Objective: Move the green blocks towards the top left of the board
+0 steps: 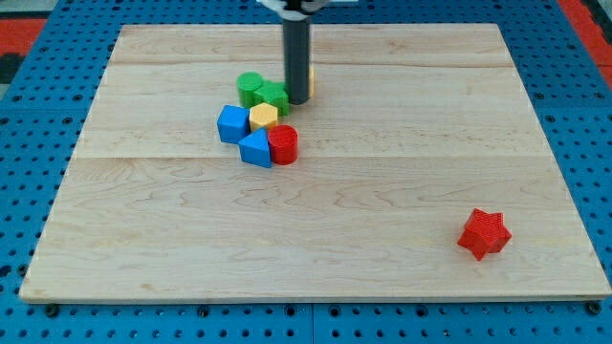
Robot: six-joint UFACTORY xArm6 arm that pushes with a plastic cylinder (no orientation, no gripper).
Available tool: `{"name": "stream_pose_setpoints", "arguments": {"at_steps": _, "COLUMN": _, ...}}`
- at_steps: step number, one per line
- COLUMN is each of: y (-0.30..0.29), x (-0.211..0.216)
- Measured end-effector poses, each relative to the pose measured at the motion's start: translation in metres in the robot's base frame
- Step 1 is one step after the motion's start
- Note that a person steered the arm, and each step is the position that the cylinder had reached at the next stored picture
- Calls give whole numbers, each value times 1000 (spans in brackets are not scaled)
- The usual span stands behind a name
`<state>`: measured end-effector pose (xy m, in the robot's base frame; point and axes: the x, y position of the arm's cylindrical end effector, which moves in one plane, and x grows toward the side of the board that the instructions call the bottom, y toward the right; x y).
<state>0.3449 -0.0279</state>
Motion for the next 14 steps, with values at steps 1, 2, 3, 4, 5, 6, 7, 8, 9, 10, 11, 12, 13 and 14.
{"name": "stream_pose_setpoints", "arguments": {"at_steps": 1, "y": 18, "x": 1}}
{"name": "stream_pose_setpoints", "arguments": {"at_steps": 2, "y": 19, "x": 9}}
{"name": "stream_pose_setpoints", "arguments": {"at_steps": 3, "y": -1, "x": 13}}
{"name": "stream_pose_setpoints", "arguments": {"at_steps": 4, "y": -48, "x": -3}}
{"name": "stream_pose_setpoints", "arguments": {"at_steps": 5, "y": -92, "x": -25}}
{"name": "stream_pose_setpoints", "arguments": {"at_steps": 6, "y": -112, "x": -34}}
{"name": "stream_pose_setpoints", "arguments": {"at_steps": 7, "y": -112, "x": -14}}
{"name": "stream_pose_setpoints", "arguments": {"at_steps": 8, "y": -140, "x": -22}}
{"name": "stream_pose_setpoints", "arguments": {"at_steps": 9, "y": -174, "x": -55}}
{"name": "stream_pose_setpoints", "arguments": {"at_steps": 10, "y": -175, "x": -68}}
{"name": "stream_pose_setpoints", "arguments": {"at_steps": 11, "y": -175, "x": -71}}
{"name": "stream_pose_setpoints", "arguments": {"at_steps": 12, "y": -175, "x": -78}}
{"name": "stream_pose_setpoints", "arguments": {"at_steps": 13, "y": -175, "x": -79}}
{"name": "stream_pose_setpoints", "arguments": {"at_steps": 14, "y": -174, "x": -79}}
